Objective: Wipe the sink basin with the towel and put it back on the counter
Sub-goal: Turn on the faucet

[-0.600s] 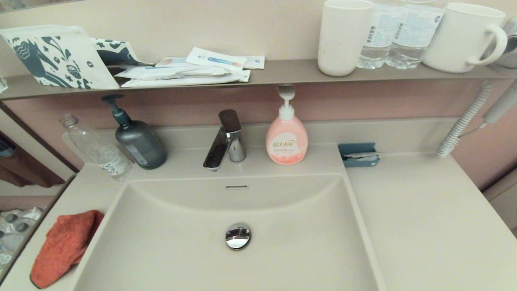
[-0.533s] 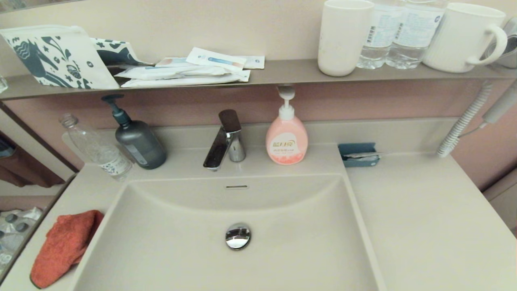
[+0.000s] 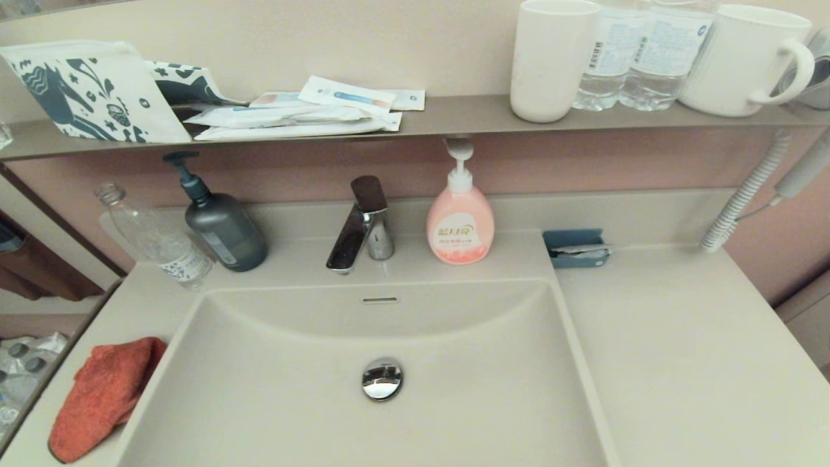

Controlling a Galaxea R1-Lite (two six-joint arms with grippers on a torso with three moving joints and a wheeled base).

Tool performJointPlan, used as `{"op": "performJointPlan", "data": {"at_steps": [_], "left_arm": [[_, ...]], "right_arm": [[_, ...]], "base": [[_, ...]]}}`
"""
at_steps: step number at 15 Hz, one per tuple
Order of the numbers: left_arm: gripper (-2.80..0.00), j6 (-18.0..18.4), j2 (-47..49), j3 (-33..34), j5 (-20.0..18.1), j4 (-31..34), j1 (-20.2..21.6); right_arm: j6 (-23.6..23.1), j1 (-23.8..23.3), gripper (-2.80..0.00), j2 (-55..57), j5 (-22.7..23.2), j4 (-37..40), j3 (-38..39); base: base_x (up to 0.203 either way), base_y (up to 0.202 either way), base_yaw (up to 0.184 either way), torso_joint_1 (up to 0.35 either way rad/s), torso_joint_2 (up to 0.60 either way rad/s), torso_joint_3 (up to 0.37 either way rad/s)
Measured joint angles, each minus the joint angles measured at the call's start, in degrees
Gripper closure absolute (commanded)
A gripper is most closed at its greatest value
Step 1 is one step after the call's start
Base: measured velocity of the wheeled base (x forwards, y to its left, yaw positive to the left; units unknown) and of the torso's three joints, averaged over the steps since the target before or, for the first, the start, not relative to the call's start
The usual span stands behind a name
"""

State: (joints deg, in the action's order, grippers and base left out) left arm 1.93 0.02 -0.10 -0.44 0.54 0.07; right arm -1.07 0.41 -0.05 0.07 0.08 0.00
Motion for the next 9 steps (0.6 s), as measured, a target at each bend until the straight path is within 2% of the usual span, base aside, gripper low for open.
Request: {"op": "performJointPlan", "data": {"at_steps": [6,9], "left_arm": [[0.00,0.0,0.0,0.0,0.0,0.0,0.0],[0.00,0.0,0.0,0.0,0.0,0.0,0.0]], "right_arm": [[0.0,0.0,0.00,0.0,-0.1,0.0,0.0],[0.0,0.0,0.00,0.0,-0.1,1.3,-2.6]], "base": [[0.000,0.000,0.000,0.000,0.00,0.000],[0.000,0.000,0.000,0.000,0.00,0.000]]}}
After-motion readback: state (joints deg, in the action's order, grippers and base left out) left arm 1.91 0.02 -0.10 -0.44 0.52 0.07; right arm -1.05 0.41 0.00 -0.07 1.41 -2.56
